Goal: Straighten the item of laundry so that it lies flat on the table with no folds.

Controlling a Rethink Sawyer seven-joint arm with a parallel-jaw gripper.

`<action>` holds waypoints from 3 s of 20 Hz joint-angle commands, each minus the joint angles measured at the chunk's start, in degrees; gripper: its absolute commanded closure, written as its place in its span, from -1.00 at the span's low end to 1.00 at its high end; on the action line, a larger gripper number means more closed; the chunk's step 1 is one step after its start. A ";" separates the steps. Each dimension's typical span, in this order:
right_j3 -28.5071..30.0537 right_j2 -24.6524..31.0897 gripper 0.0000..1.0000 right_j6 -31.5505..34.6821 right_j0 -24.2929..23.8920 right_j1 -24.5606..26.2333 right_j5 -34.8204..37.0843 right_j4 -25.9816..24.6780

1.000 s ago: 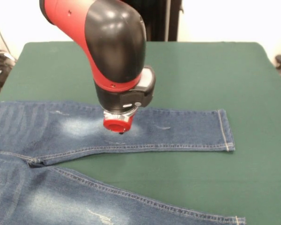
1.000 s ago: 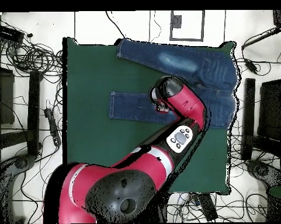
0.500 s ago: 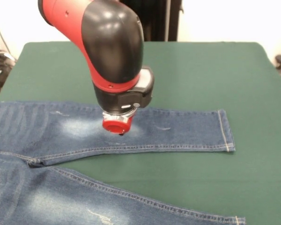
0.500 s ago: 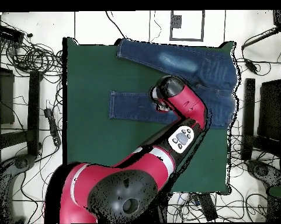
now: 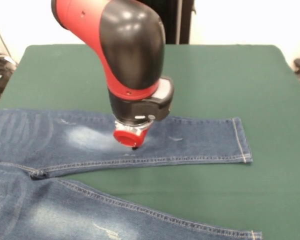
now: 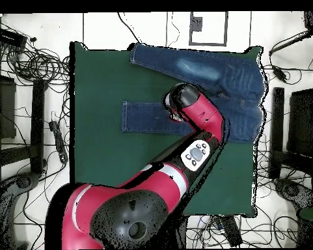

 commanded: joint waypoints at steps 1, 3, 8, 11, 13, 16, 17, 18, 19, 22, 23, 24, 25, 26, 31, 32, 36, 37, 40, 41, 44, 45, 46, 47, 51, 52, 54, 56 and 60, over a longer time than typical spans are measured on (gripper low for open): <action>-3.53 14.75 1.00 27.40 5.79 6.41 -10.02 8.21; -1.55 17.40 1.00 26.29 5.87 4.70 -12.20 9.74; 2.33 21.18 1.00 23.62 5.74 1.44 -14.94 11.13; 4.41 22.62 1.00 22.35 5.54 -0.23 -16.00 11.40; 5.97 23.79 1.00 20.92 5.22 -1.39 -16.85 11.73; 8.59 25.74 1.00 18.10 4.49 -3.27 -18.30 12.21; 9.46 26.32 1.00 17.22 4.25 -3.90 -18.73 12.35; 10.34 26.91 1.00 16.33 4.00 -4.53 -19.16 12.49; 11.49 27.58 1.00 15.18 3.66 -5.32 -19.62 12.66; 14.02 29.53 1.00 12.05 2.44 -7.12 -20.96 12.63; 14.79 30.11 1.00 11.13 2.01 -7.68 -21.24 12.54; 15.39 30.69 1.00 10.47 1.58 -8.18 -21.48 12.44; 15.73 30.69 1.00 10.35 1.12 -8.60 -20.92 11.36; 16.15 30.99 1.00 10.11 0.70 -9.05 -20.85 10.82; 16.22 29.89 1.00 7.34 -1.20 -9.48 -19.88 5.60; 16.56 30.10 1.00 6.21 -1.82 -9.70 -19.78 4.92; 18.85 31.25 1.00 0.81 -5.70 -11.57 -17.67 1.42; 18.77 30.36 1.00 0.66 -6.43 -11.89 -15.77 -0.57; 17.94 29.50 1.00 0.70 -8.62 -12.30 -12.61 -5.23; 17.38 28.89 1.00 1.18 -8.91 -12.08 -11.95 -6.99; 15.35 28.17 1.00 2.10 -10.43 -11.02 -10.77 -11.68; 15.18 28.75 1.00 0.87 -11.76 -10.78 -10.34 -13.11; 14.99 29.00 1.00 0.34 -12.51 -10.46 -10.43 -14.32; 14.79 29.24 1.00 -0.20 -13.26 -10.14 -10.53 -15.53; 15.92 32.63 1.00 -1.09 -16.32 -10.20 -12.61 -17.80; 15.91 33.10 1.00 -0.66 -16.62 -10.23 -12.93 -18.45; 15.81 33.60 1.00 0.76 -16.79 -10.40 -13.09 -19.72; 15.58 33.86 1.00 1.98 -16.94 -10.55 -12.90 -20.85; 12.32 32.64 1.00 2.73 -17.50 -9.98 -10.15 -24.73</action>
